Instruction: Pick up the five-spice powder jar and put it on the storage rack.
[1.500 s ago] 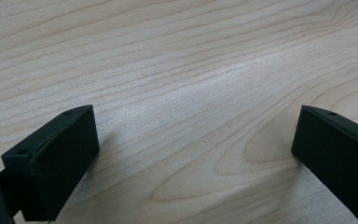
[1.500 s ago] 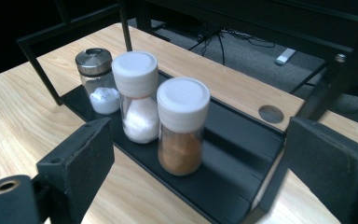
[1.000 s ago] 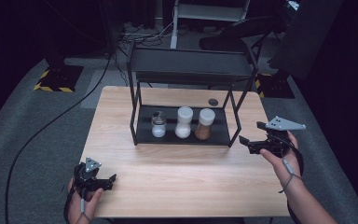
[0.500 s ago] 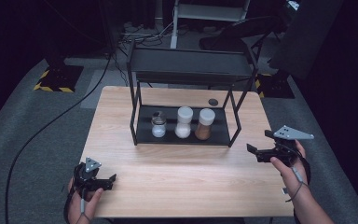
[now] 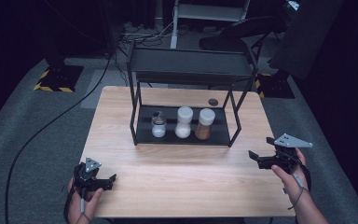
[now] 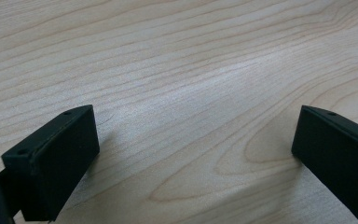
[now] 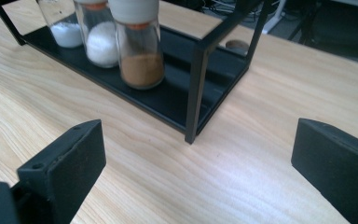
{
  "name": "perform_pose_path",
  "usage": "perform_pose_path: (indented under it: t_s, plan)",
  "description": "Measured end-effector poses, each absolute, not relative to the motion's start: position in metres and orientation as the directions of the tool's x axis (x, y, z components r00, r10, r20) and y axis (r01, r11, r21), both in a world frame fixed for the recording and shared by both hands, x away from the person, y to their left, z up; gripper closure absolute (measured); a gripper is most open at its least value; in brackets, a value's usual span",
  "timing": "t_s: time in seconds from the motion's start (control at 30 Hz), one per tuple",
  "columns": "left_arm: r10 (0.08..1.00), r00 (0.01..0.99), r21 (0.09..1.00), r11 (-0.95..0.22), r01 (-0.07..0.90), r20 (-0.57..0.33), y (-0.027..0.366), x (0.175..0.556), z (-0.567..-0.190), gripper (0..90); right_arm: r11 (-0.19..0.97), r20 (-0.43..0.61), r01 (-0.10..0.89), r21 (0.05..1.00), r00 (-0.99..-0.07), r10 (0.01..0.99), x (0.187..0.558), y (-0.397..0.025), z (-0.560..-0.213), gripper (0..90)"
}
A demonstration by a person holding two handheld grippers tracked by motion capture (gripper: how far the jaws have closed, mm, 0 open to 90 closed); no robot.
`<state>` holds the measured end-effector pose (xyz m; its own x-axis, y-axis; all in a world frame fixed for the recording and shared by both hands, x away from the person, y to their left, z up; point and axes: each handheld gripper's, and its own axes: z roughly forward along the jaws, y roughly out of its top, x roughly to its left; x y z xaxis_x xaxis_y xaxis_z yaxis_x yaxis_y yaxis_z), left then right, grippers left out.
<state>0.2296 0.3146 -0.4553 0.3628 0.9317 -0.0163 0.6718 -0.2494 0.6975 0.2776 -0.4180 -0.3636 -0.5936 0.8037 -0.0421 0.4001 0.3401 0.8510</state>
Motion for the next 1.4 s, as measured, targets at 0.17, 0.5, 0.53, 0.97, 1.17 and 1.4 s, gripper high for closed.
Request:
perform_pose_path:
  t_s: [0.17,0.5,0.53,0.97,1.17,1.4]
  plan:
    - [0.932,0.363,0.697,-0.250,0.672,-0.016,0.315,0.230,-0.455,0.1,0.333,-0.033,0.416,0.846,-0.583,0.812,0.277,-0.420,-0.376,3.0]
    - [0.933,0.361,0.697,-0.247,0.673,-0.017,0.314,0.230,-0.455,0.1,0.344,-0.041,0.437,0.831,-0.568,0.822,0.275,-0.422,-0.396,3.0]
    - [0.933,0.360,0.697,-0.246,0.673,-0.018,0.314,0.230,-0.455,0.1,0.344,-0.040,0.442,0.828,-0.566,0.823,0.275,-0.422,-0.398,3.0]
    - [0.933,0.359,0.697,-0.246,0.673,-0.017,0.314,0.230,-0.455,0.1,0.354,-0.027,0.487,0.799,-0.559,0.829,0.275,-0.425,-0.420,3.0]
    - [0.933,0.358,0.697,-0.246,0.674,-0.017,0.314,0.230,-0.455,0.1,0.363,-0.032,0.505,0.783,-0.551,0.834,0.275,-0.425,-0.427,3.0]
    - [0.933,0.358,0.697,-0.246,0.674,-0.017,0.314,0.230,-0.455,0.1,0.369,-0.025,0.534,0.761,-0.545,0.838,0.278,-0.426,-0.434,3.0]
